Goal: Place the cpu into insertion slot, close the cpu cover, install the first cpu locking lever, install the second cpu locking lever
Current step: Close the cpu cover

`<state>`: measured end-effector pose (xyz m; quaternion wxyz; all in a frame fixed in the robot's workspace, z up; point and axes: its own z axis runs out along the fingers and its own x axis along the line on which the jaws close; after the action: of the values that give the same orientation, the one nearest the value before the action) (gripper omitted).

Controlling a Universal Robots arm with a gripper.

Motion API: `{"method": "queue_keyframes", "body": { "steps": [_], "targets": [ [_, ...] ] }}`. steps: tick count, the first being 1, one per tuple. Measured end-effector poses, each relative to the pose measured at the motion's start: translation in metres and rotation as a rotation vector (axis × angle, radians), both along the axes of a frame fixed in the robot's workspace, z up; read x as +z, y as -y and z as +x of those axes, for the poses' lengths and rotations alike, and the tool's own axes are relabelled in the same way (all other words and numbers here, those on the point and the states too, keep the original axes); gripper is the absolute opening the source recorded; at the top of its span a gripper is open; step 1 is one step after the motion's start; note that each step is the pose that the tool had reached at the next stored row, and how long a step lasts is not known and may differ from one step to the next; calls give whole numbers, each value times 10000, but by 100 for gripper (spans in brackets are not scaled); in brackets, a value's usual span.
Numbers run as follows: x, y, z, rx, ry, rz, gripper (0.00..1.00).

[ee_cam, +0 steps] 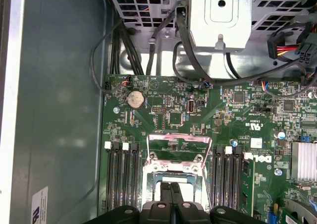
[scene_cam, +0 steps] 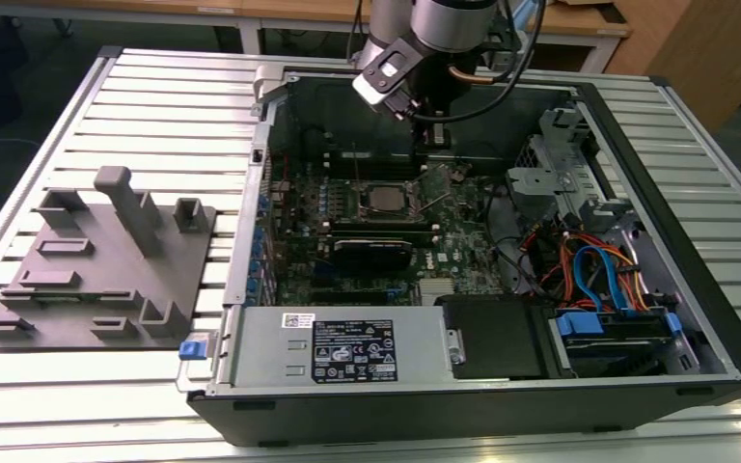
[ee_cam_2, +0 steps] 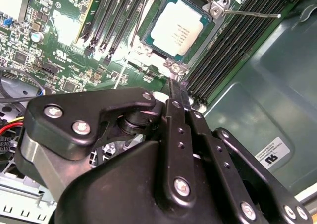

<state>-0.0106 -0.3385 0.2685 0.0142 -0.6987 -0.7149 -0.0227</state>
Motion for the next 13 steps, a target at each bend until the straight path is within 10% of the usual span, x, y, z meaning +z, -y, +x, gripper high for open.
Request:
{"method": "queue_keyframes", "body": {
  "steps": [13],
  "targets": [
    [0, 0, 57, -2, 0, 0, 10]
  ]
}}
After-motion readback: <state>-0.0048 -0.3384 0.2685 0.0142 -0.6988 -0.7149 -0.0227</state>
